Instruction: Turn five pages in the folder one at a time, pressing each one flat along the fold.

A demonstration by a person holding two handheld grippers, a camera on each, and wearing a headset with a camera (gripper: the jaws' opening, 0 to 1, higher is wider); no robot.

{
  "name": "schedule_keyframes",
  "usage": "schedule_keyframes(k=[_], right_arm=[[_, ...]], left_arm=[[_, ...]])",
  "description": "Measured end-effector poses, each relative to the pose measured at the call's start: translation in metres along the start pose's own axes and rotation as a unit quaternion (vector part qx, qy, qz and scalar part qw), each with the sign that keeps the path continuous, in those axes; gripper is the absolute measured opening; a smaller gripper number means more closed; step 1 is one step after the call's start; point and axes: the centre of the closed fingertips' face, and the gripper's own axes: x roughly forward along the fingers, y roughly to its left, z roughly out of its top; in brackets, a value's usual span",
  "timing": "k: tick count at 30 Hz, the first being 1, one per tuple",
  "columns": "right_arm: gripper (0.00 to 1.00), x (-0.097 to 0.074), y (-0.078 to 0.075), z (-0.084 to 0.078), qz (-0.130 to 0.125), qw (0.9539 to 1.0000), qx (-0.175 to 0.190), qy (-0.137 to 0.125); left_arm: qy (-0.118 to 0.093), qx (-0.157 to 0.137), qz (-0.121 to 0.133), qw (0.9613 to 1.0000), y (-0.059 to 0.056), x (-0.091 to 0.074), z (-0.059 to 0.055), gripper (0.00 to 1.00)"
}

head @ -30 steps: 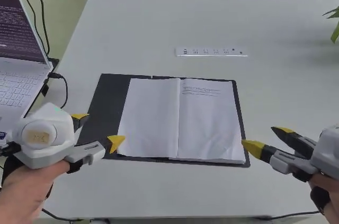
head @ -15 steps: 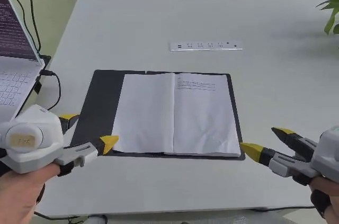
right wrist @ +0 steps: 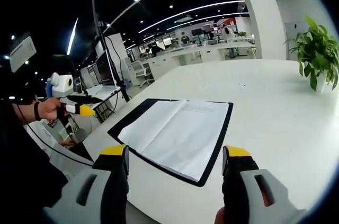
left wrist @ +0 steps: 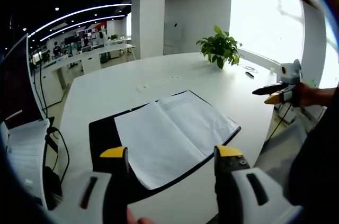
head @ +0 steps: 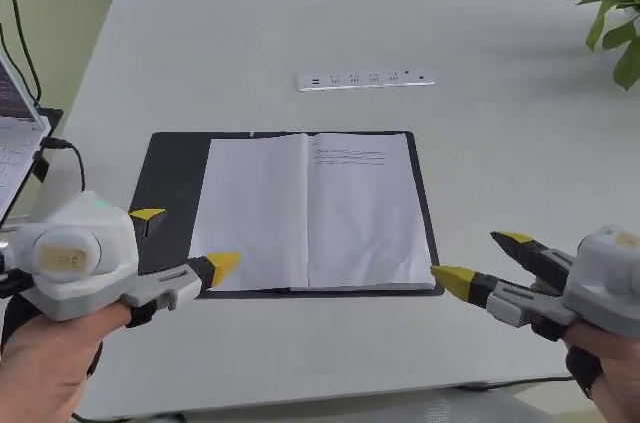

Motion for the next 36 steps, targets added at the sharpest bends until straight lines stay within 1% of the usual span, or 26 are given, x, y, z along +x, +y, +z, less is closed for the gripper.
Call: schedule_keyframes(k=[4,6,8,11,14,20,24,27,28,32,36], right_arm=[[0.72,-0.001,-0.004,-0.002,0.000,1.0000,0.000,0.003],[0.72,-0.002,-0.006,-0.002,0.001,1.0000,0.001,0.003],[0.72,-0.002,-0.008,-0.002,0.000,1.0000,0.001,0.003],[0.71,-0.003,-0.010,-0.002,-0.002,1.0000,0.004,0.002],[0.71,-0.004,-0.012,-0.002,-0.002,1.0000,0.005,0.000],[0.71,-0.005,-0.013,-0.003,0.001,1.0000,0.005,0.002],[0.71,-0.007,-0.014,-0.004,0.000,1.0000,0.007,0.001],[0.71,-0.008,-0.014,-0.008,0.000,1.0000,0.004,0.006],[0.71,-0.008,-0.014,-0.008,0.000,1.0000,0.004,0.007],[0.71,-0.010,-0.015,-0.008,-0.001,1.0000,0.005,0.006],[0.71,-0.012,-0.016,-0.009,-0.002,0.9999,0.007,0.008]], left_arm=[[0.004,0.007,-0.014,0.9999,-0.011,0.009,0.001,0.65],[0.006,0.012,-0.023,0.9996,-0.020,0.015,0.002,0.65],[0.007,0.014,-0.030,0.9994,-0.025,0.018,0.003,0.65],[0.009,0.018,-0.036,0.9991,-0.030,0.023,0.004,0.65],[0.010,0.022,-0.044,0.9987,-0.036,0.028,0.007,0.65],[0.009,0.034,-0.064,0.9973,-0.052,0.043,0.016,0.64],[0.002,0.038,-0.075,0.9964,-0.062,0.056,0.028,0.65],[-0.002,0.045,-0.087,0.9952,-0.071,0.066,0.035,0.65],[-0.004,0.047,-0.096,0.9943,-0.076,0.070,0.037,0.66],[-0.001,0.056,-0.110,0.9924,-0.087,0.082,0.039,0.66],[0.005,0.065,-0.124,0.9901,-0.101,0.099,0.039,0.65]])
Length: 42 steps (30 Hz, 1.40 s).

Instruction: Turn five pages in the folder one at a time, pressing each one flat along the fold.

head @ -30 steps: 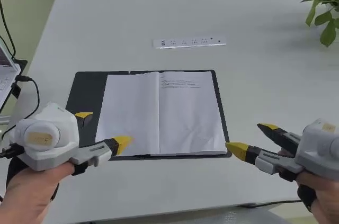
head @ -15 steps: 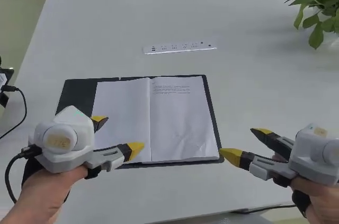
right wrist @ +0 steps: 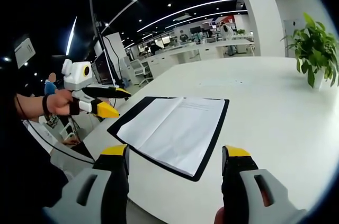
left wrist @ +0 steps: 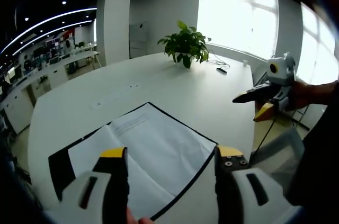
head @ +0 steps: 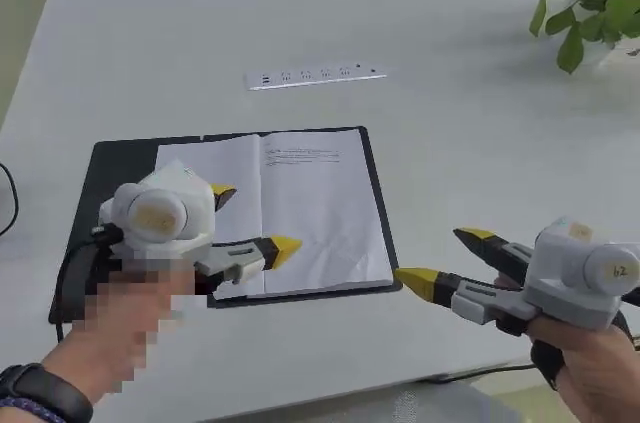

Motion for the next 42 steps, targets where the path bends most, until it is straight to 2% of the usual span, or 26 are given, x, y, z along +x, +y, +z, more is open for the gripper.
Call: schedule_keyframes(k=[4,11,18,28,35,38,42], right_arm=[[0.70,-0.003,-0.002,-0.002,-0.001,1.0000,0.001,0.002],[0.70,-0.008,-0.009,-0.006,-0.005,1.0000,0.006,0.005],[0.70,-0.008,-0.012,-0.010,-0.002,0.9999,0.007,0.013],[0.70,-0.007,-0.016,-0.010,0.005,0.9998,0.007,0.018],[0.69,-0.008,-0.020,-0.009,0.009,0.9997,0.009,0.021],[0.69,-0.009,-0.022,-0.007,0.011,0.9997,0.010,0.020],[0.69,-0.010,-0.026,-0.007,0.012,0.9996,0.010,0.023]], left_arm=[[0.004,0.004,-0.015,0.9999,-0.007,0.023,-0.001,0.65],[0.009,0.006,-0.032,0.9994,-0.017,0.051,0.002,0.65],[0.026,0.014,-0.041,0.9987,-0.024,0.077,-0.004,0.65],[0.063,0.030,-0.057,0.9959,-0.037,0.119,-0.026,0.66],[0.088,0.035,-0.057,0.9939,-0.044,0.141,-0.043,0.66],[0.099,0.031,-0.054,0.9932,-0.046,0.149,-0.052,0.67],[0.127,0.034,-0.056,0.9898,-0.049,0.159,-0.070,0.69]])
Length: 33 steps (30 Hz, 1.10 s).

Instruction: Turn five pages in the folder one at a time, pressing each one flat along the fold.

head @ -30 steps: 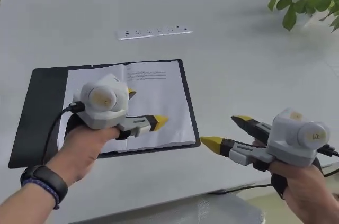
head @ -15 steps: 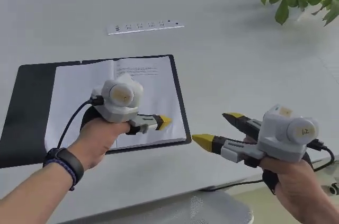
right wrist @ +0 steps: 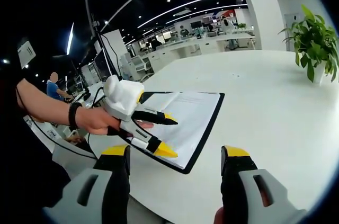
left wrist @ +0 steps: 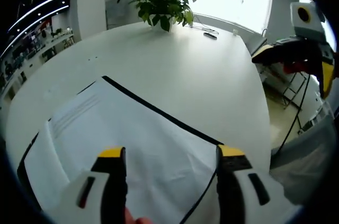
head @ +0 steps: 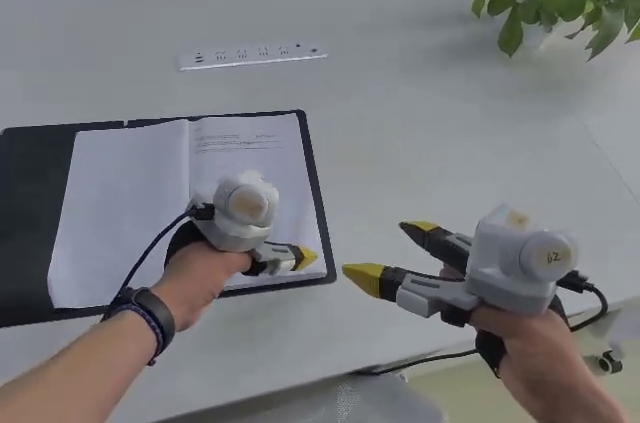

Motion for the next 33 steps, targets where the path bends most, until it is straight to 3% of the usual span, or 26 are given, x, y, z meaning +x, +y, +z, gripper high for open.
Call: schedule_keyframes(k=[4,8,14,23,33], right_arm=[[0.69,-0.001,-0.001,0.003,0.003,1.0000,-0.001,-0.001],[0.69,0.001,-0.004,0.003,0.006,1.0000,-0.003,0.001],[0.68,0.008,-0.003,0.005,0.015,0.9999,-0.007,0.004],[0.66,0.018,-0.003,0.008,0.025,0.9997,-0.008,0.002],[0.63,0.033,-0.004,0.015,0.039,0.9992,0.003,-0.009]], left_arm=[[0.007,0.002,0.005,1.0000,0.000,0.006,-0.006,0.70],[0.017,0.033,0.013,0.9992,-0.001,0.009,-0.011,0.70],[0.012,0.035,0.013,0.9992,0.001,0.007,-0.011,0.69],[0.012,0.033,0.011,0.9993,0.007,0.007,-0.010,0.63],[0.003,0.004,0.005,1.0000,0.013,0.005,-0.008,0.56]])
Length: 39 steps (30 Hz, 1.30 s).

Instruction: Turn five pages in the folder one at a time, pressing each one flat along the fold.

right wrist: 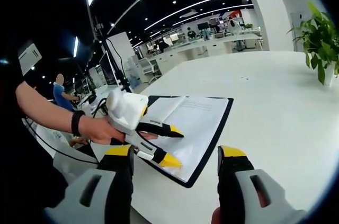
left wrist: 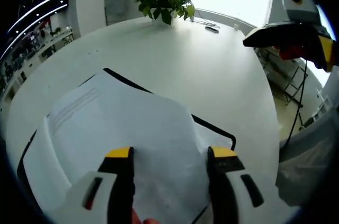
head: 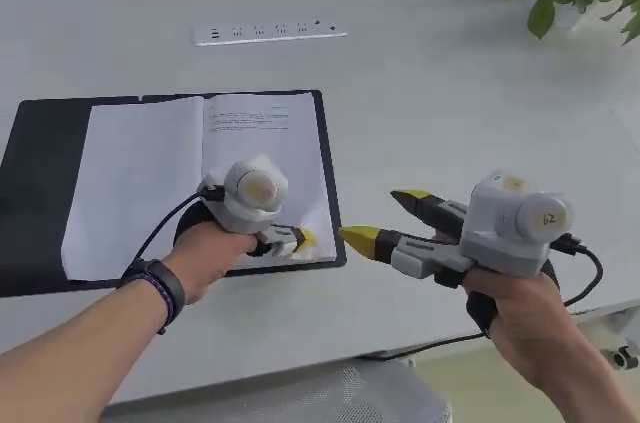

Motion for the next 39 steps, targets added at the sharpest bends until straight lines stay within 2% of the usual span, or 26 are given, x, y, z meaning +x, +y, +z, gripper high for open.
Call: schedule_keyframes(k=[3,5,7,14,16,23,26,30,34,39], right_arm=[[0.62,0.009,-0.003,-0.001,0.006,1.0000,0.006,0.001],[0.61,0.016,-0.002,0.004,0.019,0.9995,0.023,-0.015],[0.59,0.023,-0.005,0.005,0.023,0.9991,0.032,-0.018],[0.55,0.056,-0.017,-0.006,0.035,0.9983,0.047,0.005],[0.55,0.063,-0.014,-0.011,0.051,0.9970,0.056,0.015],[0.51,0.089,-0.019,-0.025,0.068,0.9932,0.090,0.027],[0.50,0.096,-0.015,-0.030,0.079,0.9911,0.101,0.034],[0.45,0.105,-0.010,-0.028,0.089,0.9879,0.124,0.025],[0.38,0.108,-0.011,-0.028,0.087,0.9859,0.141,0.021],[0.32,0.103,-0.009,-0.026,0.083,0.9885,0.124,0.022]], left_arm=[[-0.004,-0.005,-0.001,1.0000,0.000,-0.001,0.000,0.56],[-0.005,-0.007,-0.001,1.0000,0.000,-0.001,0.000,0.55],[-0.006,-0.009,-0.002,0.9999,0.001,-0.001,0.000,0.55],[-0.008,-0.013,-0.004,0.9999,0.001,-0.002,0.000,0.55],[-0.007,-0.012,-0.004,0.9999,0.001,-0.002,0.000,0.55],[-0.006,-0.012,-0.005,0.9999,0.001,-0.003,0.000,0.55],[-0.006,-0.013,-0.005,0.9999,0.001,-0.003,0.000,0.55],[-0.005,-0.009,-0.008,0.9999,-0.001,-0.003,-0.001,0.57],[-0.003,-0.010,-0.011,0.9999,-0.002,-0.005,-0.002,0.58],[0.000,-0.010,-0.012,0.9999,-0.003,-0.010,-0.006,0.60]])
